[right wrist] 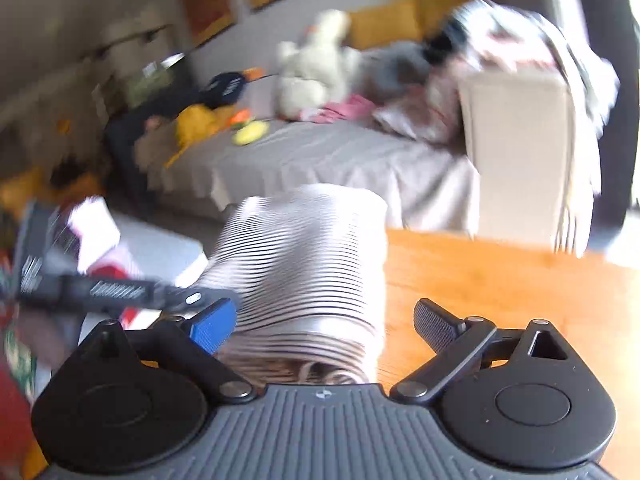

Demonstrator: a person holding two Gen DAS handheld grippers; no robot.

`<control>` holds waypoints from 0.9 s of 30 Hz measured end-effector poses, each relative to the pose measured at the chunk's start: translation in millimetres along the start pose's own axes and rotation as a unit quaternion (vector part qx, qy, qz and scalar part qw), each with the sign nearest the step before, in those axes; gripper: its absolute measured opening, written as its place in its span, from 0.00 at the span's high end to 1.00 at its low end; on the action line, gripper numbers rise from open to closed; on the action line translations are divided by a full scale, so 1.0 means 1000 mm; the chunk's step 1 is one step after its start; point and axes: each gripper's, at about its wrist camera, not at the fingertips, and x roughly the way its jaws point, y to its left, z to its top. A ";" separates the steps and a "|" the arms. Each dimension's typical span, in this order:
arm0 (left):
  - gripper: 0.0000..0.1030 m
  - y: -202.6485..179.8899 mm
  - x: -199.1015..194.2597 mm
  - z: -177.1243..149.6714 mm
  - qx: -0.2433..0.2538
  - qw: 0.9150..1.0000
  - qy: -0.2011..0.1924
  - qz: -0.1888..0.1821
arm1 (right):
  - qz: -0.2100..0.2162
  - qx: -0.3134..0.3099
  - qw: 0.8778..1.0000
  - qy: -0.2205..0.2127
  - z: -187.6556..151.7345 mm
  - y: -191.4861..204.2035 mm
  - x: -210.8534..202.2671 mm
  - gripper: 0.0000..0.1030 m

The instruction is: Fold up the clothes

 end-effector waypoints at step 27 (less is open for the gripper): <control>0.22 -0.024 -0.004 -0.020 0.061 0.995 -0.050 0.061 | -0.046 -0.093 0.995 -0.003 -0.026 0.018 0.009 0.17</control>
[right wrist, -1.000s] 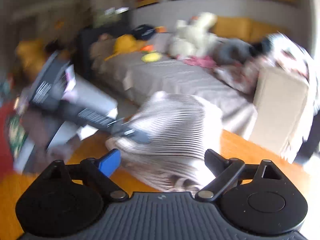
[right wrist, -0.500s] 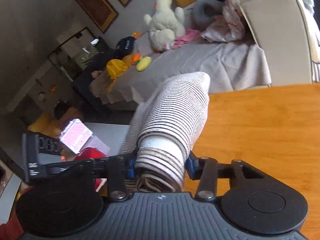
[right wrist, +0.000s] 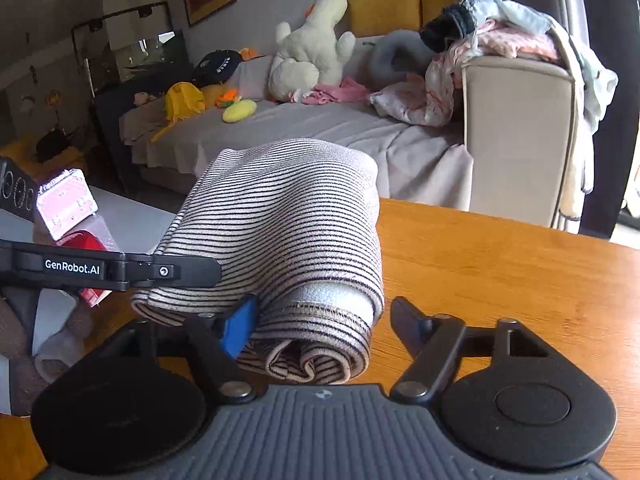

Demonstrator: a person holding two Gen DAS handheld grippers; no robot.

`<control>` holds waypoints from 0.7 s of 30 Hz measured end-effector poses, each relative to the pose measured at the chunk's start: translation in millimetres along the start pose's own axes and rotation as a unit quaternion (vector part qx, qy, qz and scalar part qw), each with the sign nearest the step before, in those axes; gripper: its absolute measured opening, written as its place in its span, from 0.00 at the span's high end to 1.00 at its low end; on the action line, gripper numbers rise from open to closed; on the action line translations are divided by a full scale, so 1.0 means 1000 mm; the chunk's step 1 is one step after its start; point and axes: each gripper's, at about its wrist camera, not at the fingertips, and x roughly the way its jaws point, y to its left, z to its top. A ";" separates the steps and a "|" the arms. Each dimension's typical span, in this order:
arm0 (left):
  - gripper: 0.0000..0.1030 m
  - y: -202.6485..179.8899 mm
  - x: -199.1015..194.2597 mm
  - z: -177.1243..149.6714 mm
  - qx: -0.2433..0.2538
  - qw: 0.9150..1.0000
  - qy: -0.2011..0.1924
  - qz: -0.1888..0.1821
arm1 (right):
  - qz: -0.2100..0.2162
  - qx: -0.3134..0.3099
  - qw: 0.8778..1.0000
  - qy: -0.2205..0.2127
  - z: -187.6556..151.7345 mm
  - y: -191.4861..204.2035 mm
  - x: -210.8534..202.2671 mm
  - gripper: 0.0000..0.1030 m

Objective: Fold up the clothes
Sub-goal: 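Release the folded sweater and pull both grippers back from it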

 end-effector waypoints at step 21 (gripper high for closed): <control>0.00 -0.130 -0.050 -0.110 0.047 0.970 0.022 0.237 | -0.169 0.036 0.984 0.036 -0.094 -0.031 -0.111 0.00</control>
